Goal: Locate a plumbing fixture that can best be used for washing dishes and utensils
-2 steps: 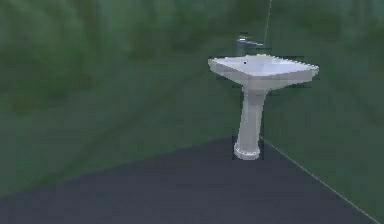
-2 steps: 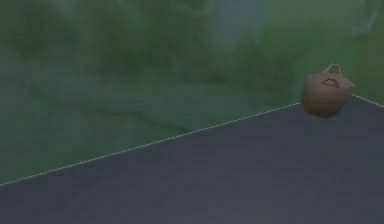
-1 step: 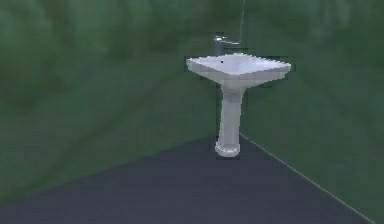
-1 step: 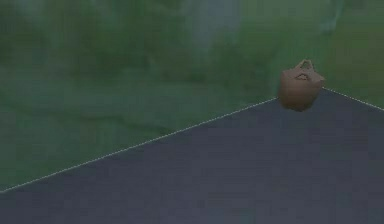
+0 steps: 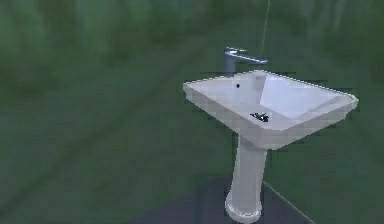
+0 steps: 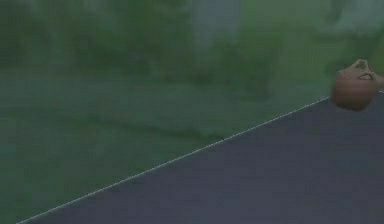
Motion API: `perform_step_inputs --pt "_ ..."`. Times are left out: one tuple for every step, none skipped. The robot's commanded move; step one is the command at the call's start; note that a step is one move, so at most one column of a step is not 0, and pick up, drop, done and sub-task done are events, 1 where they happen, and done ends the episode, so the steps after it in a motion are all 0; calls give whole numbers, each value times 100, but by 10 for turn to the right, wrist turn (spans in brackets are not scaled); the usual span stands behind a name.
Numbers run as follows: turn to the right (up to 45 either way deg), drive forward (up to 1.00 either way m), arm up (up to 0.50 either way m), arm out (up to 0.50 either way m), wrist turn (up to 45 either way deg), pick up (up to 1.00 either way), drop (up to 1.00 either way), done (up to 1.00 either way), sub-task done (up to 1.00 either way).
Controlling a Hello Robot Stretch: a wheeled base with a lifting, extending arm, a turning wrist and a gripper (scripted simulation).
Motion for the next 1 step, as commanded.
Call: perform_step_inputs --pt "180 0 0 0 0 0 0 0 0"
